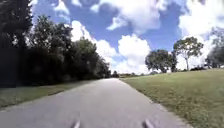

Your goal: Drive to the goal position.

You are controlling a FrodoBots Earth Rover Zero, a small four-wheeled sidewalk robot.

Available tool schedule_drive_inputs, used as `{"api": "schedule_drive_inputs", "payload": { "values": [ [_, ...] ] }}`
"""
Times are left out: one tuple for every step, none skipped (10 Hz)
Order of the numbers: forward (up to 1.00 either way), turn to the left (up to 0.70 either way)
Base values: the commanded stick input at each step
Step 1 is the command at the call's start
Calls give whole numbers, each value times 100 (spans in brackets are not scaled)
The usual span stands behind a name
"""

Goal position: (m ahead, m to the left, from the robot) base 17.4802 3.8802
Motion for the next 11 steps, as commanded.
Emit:
{"api": "schedule_drive_inputs", "payload": {
  "values": [
    [70,0],
    [70,4],
    [70,25],
    [70,35],
    [70,14],
    [70,0],
    [70,0],
    [70,0],
    [70,0],
    [70,0],
    [70,0]
  ]
}}
